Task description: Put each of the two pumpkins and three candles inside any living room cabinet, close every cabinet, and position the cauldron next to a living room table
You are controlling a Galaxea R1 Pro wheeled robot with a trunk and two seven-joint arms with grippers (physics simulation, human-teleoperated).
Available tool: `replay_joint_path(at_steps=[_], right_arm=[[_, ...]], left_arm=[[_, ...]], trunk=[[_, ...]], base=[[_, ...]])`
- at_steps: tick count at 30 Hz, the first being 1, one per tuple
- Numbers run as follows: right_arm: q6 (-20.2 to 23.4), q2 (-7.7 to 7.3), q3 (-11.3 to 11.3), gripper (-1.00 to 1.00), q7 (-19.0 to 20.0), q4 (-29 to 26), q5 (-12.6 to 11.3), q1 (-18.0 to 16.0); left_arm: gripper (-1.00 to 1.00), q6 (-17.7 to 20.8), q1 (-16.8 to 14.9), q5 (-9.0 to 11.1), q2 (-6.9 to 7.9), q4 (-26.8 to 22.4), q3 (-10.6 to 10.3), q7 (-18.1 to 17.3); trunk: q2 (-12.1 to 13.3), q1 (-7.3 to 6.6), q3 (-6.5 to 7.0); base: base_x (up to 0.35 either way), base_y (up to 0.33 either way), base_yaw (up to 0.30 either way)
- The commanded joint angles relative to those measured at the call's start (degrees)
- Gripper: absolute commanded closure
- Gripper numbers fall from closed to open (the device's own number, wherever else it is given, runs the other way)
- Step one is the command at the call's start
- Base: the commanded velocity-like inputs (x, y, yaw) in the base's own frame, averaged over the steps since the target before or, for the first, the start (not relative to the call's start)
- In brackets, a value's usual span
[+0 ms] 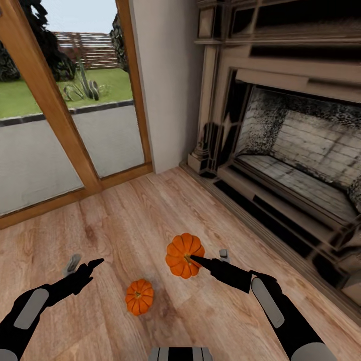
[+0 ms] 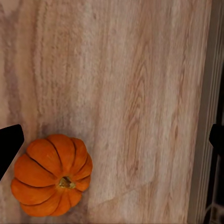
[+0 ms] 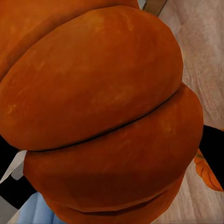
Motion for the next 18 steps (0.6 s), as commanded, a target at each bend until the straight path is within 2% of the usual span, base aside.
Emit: replay_joint_path(at_steps=[1,5,18], right_arm=[[0.4,-0.05,0.1,1.0,-0.1,0.0,-0.5,0.0],[0.4,-0.05,0.1,1.0,-0.1,0.0,-0.5,0.0],[0.8,-0.05,0.2,1.0,-0.3,-2.2,0.4,0.0]], left_arm=[[-1.0,0.4,0.0,0.1,-0.03,0.0,0.2,-0.1],[-1.0,0.4,0.0,0.1,-0.12,-0.2,0.3,-0.1],[-1.0,-1.4,0.0,-0.4,-0.41,0.2,0.0,0.2]], trunk=[[0.0,-0.01,-0.04],[0.0,-0.01,-0.04],[-0.2,0.32,-2.92]], base=[[0.0,-0.01,0.0],[0.0,-0.004,0.0],[0.0,0.0,0.0]])
